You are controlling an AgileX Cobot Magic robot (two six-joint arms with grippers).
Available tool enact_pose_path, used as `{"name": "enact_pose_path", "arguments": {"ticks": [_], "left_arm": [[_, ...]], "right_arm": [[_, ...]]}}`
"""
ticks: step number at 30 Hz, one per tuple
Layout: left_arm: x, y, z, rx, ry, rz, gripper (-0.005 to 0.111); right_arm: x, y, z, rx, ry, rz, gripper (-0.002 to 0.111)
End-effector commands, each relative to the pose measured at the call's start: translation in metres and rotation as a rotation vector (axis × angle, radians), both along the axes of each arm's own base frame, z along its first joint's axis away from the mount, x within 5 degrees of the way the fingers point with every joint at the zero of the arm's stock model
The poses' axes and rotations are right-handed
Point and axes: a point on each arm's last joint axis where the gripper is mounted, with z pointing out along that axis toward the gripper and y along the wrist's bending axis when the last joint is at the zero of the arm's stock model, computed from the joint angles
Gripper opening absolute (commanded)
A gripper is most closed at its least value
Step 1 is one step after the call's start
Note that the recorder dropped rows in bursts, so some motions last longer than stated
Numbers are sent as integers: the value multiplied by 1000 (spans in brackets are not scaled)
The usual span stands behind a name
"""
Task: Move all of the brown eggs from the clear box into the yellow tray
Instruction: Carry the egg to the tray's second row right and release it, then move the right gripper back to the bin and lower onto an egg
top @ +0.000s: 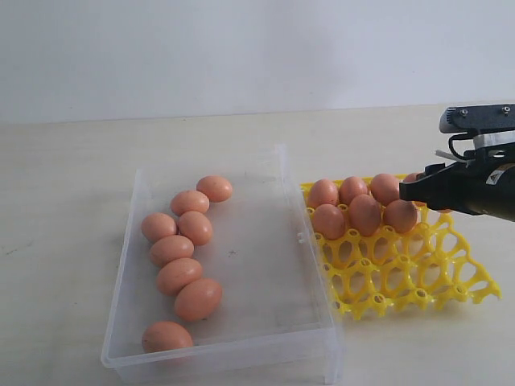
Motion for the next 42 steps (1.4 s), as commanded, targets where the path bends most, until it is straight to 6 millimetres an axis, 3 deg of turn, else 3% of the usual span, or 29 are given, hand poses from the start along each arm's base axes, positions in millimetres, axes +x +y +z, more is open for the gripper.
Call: {"name": "enact_pose_path", "arguments": {"ticks": [1, 6, 27, 31, 34, 38, 42], "left_arm": [[0, 0, 3, -5, -17, -1, 0], [0, 0, 3, -5, -17, -1, 0], [0, 0, 3, -5, -17, -1, 0], [0, 0, 3, -5, -17, -1, 0], [0, 0, 3, -5, -17, -1, 0], [0, 0, 3, -5, -17, -1, 0], [0, 0, 3, -5, -17, -1, 0]], "right_arm": [[2, -2, 2, -2, -27, -8, 41], [2, -2, 2, 0, -29, -12, 51], [1, -3, 0, 9, -6, -21, 57], [-1, -2, 9, 74, -5, -63, 57], [-6, 5, 20, 95, -10, -50, 51], [-9, 25, 38, 100, -2, 27, 35], [-13, 66, 57, 65, 127, 196, 9]]}}
